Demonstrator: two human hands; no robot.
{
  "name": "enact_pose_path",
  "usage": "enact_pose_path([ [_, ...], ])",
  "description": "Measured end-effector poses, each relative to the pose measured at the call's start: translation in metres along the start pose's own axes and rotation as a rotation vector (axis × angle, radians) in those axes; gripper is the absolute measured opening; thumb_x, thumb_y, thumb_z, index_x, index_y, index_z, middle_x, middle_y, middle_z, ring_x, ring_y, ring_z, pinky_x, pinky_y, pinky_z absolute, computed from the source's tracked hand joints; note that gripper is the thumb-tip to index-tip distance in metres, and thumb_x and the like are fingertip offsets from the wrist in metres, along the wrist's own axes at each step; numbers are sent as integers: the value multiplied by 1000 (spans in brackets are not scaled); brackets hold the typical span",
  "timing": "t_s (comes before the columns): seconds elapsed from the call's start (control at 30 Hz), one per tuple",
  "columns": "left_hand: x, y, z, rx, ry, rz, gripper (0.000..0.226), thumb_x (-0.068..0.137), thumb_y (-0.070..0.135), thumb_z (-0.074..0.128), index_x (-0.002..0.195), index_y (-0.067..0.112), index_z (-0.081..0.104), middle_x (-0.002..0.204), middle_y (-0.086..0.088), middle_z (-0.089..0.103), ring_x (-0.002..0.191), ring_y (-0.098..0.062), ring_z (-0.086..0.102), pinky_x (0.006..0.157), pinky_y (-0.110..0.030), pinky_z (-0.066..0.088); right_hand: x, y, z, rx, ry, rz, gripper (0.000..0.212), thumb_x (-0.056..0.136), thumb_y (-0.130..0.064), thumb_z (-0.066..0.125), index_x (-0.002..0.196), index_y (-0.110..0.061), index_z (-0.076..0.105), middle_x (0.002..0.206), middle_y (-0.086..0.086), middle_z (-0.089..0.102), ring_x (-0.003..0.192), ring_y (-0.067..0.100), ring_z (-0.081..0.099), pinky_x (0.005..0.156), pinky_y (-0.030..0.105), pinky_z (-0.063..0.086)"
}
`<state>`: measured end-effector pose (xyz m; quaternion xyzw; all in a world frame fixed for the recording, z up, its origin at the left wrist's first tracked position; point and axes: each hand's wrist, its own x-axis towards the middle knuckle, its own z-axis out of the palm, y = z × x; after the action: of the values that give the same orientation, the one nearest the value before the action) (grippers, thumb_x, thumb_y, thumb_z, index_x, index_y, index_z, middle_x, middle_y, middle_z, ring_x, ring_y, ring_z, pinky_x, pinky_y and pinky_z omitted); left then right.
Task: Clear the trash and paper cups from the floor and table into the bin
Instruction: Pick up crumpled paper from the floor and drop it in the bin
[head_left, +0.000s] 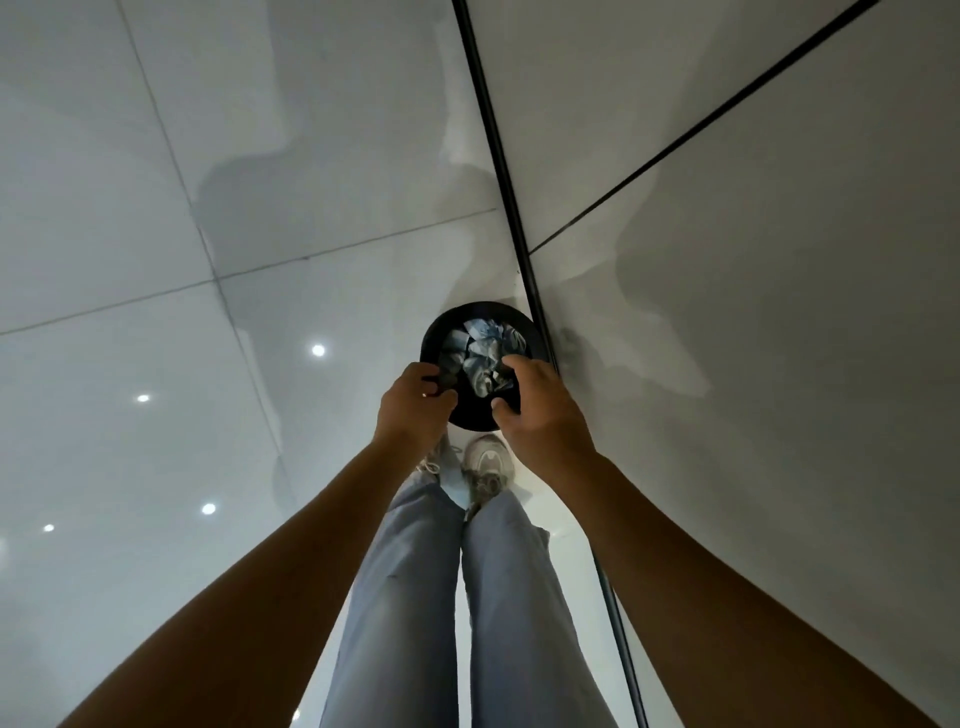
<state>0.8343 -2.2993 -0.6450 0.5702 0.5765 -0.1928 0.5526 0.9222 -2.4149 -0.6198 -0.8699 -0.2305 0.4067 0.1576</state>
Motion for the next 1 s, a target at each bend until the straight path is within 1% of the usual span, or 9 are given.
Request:
enact_pose_path([
  [0.07,-25,-2,-20,5,8,40,37,89,20,63,125,17,53,119,-5,60,96,-17,57,77,-24,46,-10,-20,-9,-77,-37,-49,51,95,-23,54,142,-15,36,144,9,39,129,27,42,98,35,43],
  [0.2,-88,-6,-68,53,82,132,29,91,24,61,119,17,57,119,-4,61,101,-16,58,83,-23,44,-42,-69,-28,-233,-97,-199,52,96,-26,51,144,-18,34,146,5,38,133,24,40,105,37,41],
  [0.33,-164,-25,-114,70,216,167,32,92,26,59,122,16,56,121,-3,60,104,-14,55,84,-19,40,-90,-122,-40,-399,-183,-392,53,97,-28,50,145,-20,31,147,3,37,133,23,38,106,36,40],
  [0.5,-272,-78,-148,10,391,130,35,94,28,52,127,16,52,126,-4,56,114,-18,54,92,-24,40,-165,-184,-28,-661,-300,-690,51,96,-30,47,144,-22,32,145,1,39,126,25,42,100,36,42],
  [0.57,-317,-112,-154,0,467,87,36,95,31,49,129,18,49,128,-3,55,115,-19,53,94,-25,41,-202,-209,-11,-792,-353,-812,50,97,-32,43,145,-23,30,147,0,37,125,26,42,98,37,42],
  [0.67,-387,-175,-152,-23,602,10,39,96,32,46,132,19,47,130,-3,55,115,-20,54,95,-27,42,-272,-241,27,-939,-453,-1012,50,98,-32,41,146,-23,28,148,0,35,125,25,41,99,36,40],
  [0.8,-479,-274,-130,-106,774,-144,40,98,33,43,135,19,45,130,-4,55,114,-21,54,92,-27,41,-387,-268,95,-1101,-554,-1335,51,98,-32,42,146,-22,28,148,1,36,126,25,41,101,37,39],
  [0.9,-544,-355,-101,-211,897,-282,39,97,34,42,134,19,46,128,-4,56,113,-21,54,93,-28,42,-481,-267,156,-1208,-613,-1568,50,98,-32,42,146,-22,29,146,1,38,125,25,43,99,38,40],
  [1.0,-610,-438,-62,-355,1032,-425,38,98,34,43,133,20,47,127,-1,56,112,-18,55,92,-26,43,-580,-246,223,-1289,-708,-1743,51,98,-34,42,146,-24,29,147,1,38,127,24,43,101,36,39],
])
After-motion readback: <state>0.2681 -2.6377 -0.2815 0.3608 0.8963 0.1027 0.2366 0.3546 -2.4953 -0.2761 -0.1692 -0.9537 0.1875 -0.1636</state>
